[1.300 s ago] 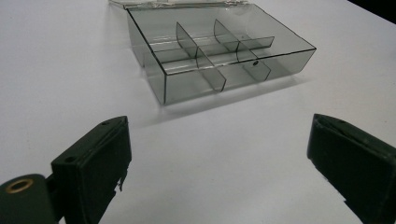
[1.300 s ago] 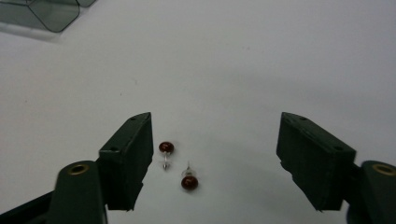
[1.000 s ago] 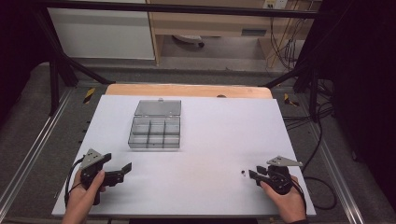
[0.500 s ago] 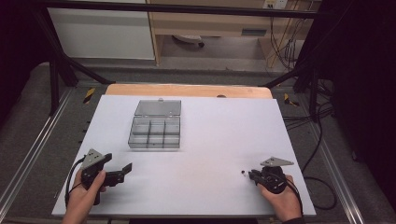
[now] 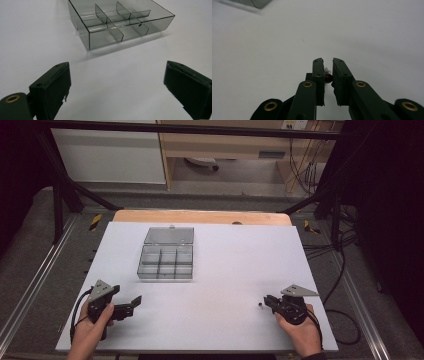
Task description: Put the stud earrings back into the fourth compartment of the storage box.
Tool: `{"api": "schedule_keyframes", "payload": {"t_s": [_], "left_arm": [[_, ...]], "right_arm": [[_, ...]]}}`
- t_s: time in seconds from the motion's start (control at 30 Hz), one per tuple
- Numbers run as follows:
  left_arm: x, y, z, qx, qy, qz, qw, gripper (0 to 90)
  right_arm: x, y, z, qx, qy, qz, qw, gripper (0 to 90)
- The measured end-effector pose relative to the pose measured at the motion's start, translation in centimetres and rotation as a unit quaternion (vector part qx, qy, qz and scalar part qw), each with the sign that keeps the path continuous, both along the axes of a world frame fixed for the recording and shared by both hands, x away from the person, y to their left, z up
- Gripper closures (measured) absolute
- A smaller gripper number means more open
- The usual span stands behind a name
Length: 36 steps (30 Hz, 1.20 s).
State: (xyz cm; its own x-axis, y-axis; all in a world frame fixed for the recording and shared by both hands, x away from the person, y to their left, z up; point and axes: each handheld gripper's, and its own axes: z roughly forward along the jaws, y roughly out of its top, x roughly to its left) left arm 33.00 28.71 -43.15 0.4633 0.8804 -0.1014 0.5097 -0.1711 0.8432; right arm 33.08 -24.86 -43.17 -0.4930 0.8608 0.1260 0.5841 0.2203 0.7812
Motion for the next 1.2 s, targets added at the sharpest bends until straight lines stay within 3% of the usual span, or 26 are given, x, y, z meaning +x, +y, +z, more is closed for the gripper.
{"api": "schedule_keyframes", "payload": {"t_s": [0.1, 0.2, 0.23, 0.27, 0.43, 0.83, 1.2], "left_arm": [[0.0, 0.1, -0.1, 0.000, 0.003, 0.002, 1.0000, 7.7], [-0.1, 0.2, -0.1, 0.002, 0.003, 0.004, 1.0000, 7.7], [-0.1, 0.2, -0.1, 0.002, 0.003, 0.004, 1.0000, 7.7], [-0.1, 0.2, -0.1, 0.002, 0.003, 0.004, 1.0000, 7.7], [0.1, 0.0, -0.2, 0.006, 0.008, 0.003, 0.9999, 7.8], [0.1, -0.1, -0.3, 0.012, 0.011, -0.007, 0.9998, 7.9], [0.1, -0.1, -0.3, 0.011, 0.011, -0.006, 0.9999, 7.8]], "right_arm": [[0.6, 0.8, 0.4, 0.016, -0.005, 0.011, 0.9998, 80.3], [2.0, 3.2, 1.1, 0.026, -0.012, 0.043, 0.9987, 80.3], [2.0, 3.2, 1.1, 0.026, -0.012, 0.043, 0.9987, 80.3], [2.7, 4.4, 1.2, 0.035, -0.011, 0.055, 0.9978, 80.3], [4.2, 7.3, 1.4, 0.050, -0.004, 0.080, 0.9955, 80.3], [6.3, 12.7, 1.6, 0.106, 0.007, 0.115, 0.9877, 80.3], [7.3, 16.3, 1.4, 0.132, 0.016, 0.136, 0.9817, 80.3]]}}
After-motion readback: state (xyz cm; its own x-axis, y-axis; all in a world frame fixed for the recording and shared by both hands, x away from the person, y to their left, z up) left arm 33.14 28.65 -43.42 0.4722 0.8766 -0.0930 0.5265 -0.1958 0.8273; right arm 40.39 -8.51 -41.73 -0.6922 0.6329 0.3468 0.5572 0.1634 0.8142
